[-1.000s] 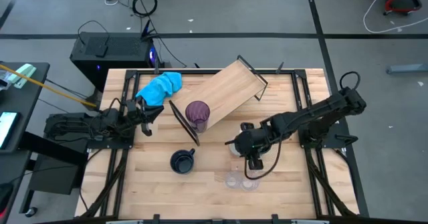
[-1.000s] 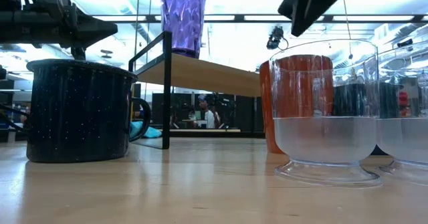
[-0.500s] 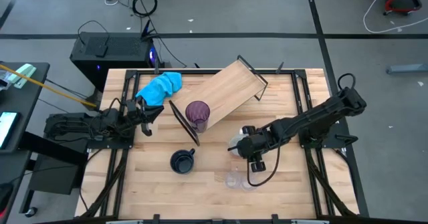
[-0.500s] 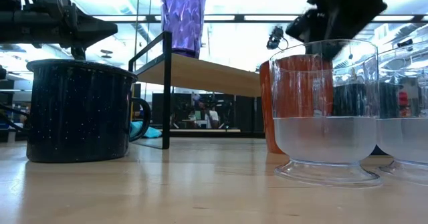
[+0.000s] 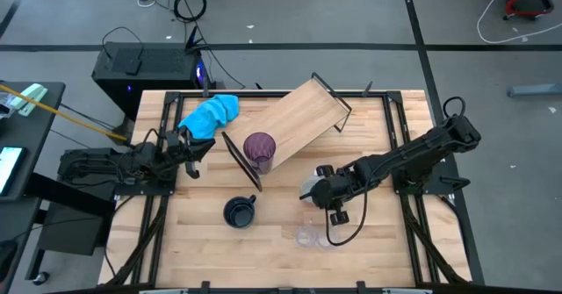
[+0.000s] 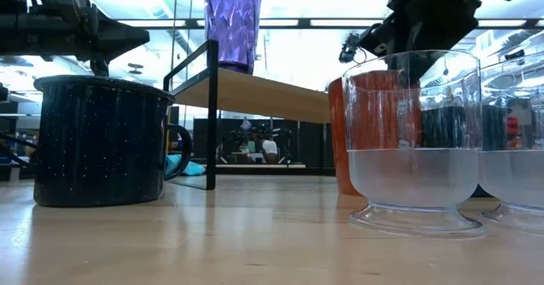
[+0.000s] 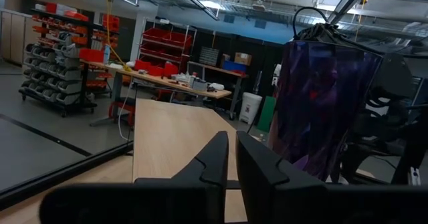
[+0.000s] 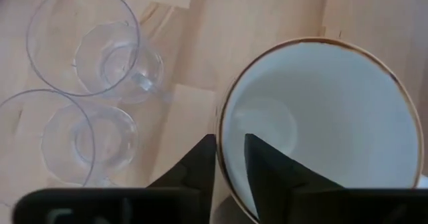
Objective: Stack small to large cups/mugs on shelf
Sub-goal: Put the orange mug on the shelf
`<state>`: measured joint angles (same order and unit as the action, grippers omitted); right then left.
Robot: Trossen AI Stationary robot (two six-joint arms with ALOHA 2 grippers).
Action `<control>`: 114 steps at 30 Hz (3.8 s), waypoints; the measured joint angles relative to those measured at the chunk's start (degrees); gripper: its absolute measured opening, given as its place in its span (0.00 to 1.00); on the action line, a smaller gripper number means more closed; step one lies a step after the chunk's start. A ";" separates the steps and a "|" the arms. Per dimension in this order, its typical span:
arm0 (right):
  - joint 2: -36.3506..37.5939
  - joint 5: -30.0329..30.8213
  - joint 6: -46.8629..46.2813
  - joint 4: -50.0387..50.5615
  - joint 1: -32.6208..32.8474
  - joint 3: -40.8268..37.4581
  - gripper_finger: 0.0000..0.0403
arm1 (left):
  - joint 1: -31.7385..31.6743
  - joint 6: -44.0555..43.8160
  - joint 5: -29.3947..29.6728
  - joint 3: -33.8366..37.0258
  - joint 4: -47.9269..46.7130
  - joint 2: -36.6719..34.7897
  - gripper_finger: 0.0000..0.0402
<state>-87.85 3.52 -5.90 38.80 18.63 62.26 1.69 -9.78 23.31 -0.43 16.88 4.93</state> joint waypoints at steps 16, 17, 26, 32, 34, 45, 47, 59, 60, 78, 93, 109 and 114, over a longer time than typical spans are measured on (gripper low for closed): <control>0.09 -0.13 3.16 -0.55 -2.90 0.00 0.03 | 0.00 0.00 0.02 0.02 0.02 0.00 0.07; 0.09 -0.13 3.16 -0.61 -2.90 0.00 0.03 | 0.00 0.00 0.00 0.00 0.00 0.00 0.07; -0.02 -0.75 2.78 1.62 -2.86 4.99 0.03 | -0.02 0.00 0.02 0.00 0.02 0.00 0.10; -0.02 -0.31 2.83 2.79 -2.92 6.41 0.03 | -0.01 0.02 0.02 0.01 0.02 0.00 0.08; 0.00 -0.38 2.87 2.81 -2.90 6.43 0.03 | -0.01 0.00 0.01 0.01 0.01 0.00 0.07; 2.14 -0.66 4.40 6.11 -2.73 11.52 0.03 | -0.01 0.00 0.00 0.02 -0.01 0.02 0.10; 2.25 0.44 5.17 7.83 -2.70 13.59 0.03 | 0.00 0.02 0.01 0.02 0.04 0.02 0.10; 2.43 3.93 9.06 16.33 -2.75 24.70 0.03 | 0.00 0.03 0.01 0.01 0.00 0.02 0.08; 2.47 4.82 9.69 16.42 -2.91 25.17 0.03 | 0.00 0.02 0.01 0.01 0.01 0.02 0.08; 2.38 5.48 20.03 18.67 -16.35 29.40 0.03 | 0.00 0.00 0.02 0.01 0.02 0.02 0.07; 1.31 3.00 22.59 15.38 -21.13 27.71 0.03 | -0.02 0.00 0.02 0.00 0.02 0.00 0.09; 0.31 2.90 23.12 14.61 -21.15 27.71 0.06 | -0.01 0.00 0.01 0.02 -0.01 0.00 0.10; 0.31 2.94 23.23 13.92 -21.14 27.71 0.12 | 0.00 0.00 0.00 0.02 0.02 0.00 0.08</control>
<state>-87.55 6.45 17.33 52.72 -2.51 89.97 1.69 -9.78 23.31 -0.40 16.91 4.93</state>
